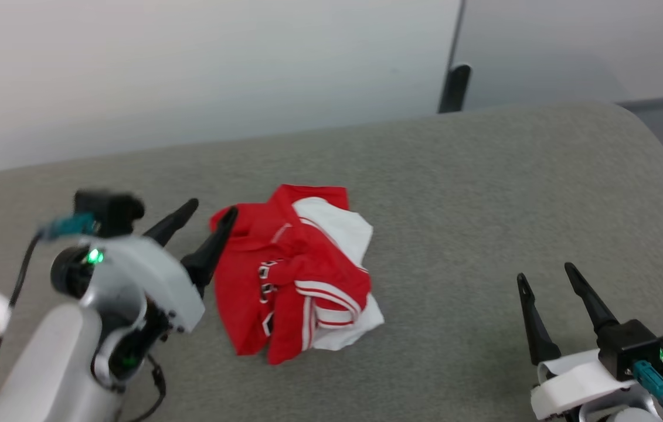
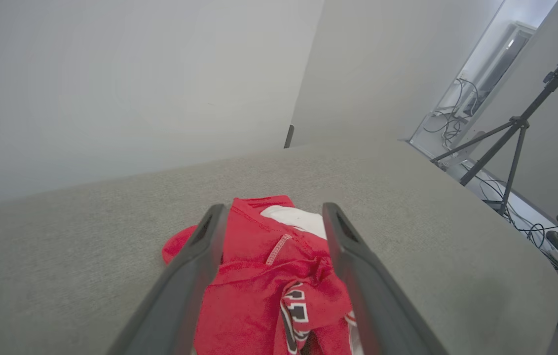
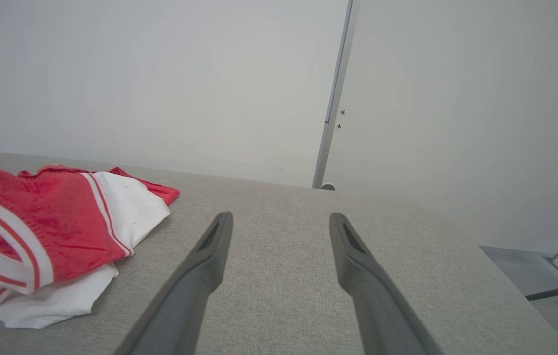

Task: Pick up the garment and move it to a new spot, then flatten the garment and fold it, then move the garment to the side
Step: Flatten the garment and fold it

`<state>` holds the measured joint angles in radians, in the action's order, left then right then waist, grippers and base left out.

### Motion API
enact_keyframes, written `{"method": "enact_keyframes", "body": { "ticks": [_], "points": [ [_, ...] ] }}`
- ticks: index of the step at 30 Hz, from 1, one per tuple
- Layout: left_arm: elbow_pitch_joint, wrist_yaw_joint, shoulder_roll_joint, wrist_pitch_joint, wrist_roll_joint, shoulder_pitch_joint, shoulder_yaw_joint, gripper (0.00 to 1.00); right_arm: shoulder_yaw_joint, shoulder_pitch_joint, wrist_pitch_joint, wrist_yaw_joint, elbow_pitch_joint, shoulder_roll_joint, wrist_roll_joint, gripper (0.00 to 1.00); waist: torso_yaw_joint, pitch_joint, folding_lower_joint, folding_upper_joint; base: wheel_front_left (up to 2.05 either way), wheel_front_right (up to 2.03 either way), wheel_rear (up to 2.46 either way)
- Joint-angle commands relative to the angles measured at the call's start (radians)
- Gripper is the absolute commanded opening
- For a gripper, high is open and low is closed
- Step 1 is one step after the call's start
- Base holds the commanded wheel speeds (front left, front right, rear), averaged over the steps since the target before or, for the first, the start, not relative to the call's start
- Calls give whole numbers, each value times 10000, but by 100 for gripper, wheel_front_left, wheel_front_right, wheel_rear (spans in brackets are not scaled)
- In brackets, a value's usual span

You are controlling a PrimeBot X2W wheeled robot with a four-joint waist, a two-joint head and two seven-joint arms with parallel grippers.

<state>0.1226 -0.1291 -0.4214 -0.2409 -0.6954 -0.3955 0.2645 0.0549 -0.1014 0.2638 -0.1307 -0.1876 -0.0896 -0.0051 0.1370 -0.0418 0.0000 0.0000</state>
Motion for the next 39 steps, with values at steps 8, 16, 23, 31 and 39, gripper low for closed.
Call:
{"method": "enact_keyframes", "body": {
  "ticks": [8, 16, 23, 31, 39],
  "points": [
    [786, 483, -233, -4049, -1217, -1467, 791, 100, 97, -317, 6, -1, -105, 221, 188, 100, 1361, -772, 0, 0, 0, 0, 0],
    [1084, 1004, -530, -6131, -995, -2118, 1501, 100, 142, -385, 7, -2, -112, 309, 247, 100, 1846, -1169, 0, 0, 0, 0, 0],
    [1708, 1107, -540, -6552, -572, -2691, 1899, 100, 148, -546, 7, -1, -99, 370, 378, 100, 2147, -1529, 0, 0, 0, 0, 0],
    [2428, 1102, -425, -6521, -618, -3111, 1909, 0, 49, -498, 7, -1, -93, 400, 416, 100, 2159, -1648, 0, 0, 0, 0, 0],
    [2089, 1501, -750, -6793, -568, -3509, 1699, 0, -49, -391, 7, -1, -98, 401, 383, 100, 1757, -1409, 0, 0, 0, 0, 0]
  ]
}}
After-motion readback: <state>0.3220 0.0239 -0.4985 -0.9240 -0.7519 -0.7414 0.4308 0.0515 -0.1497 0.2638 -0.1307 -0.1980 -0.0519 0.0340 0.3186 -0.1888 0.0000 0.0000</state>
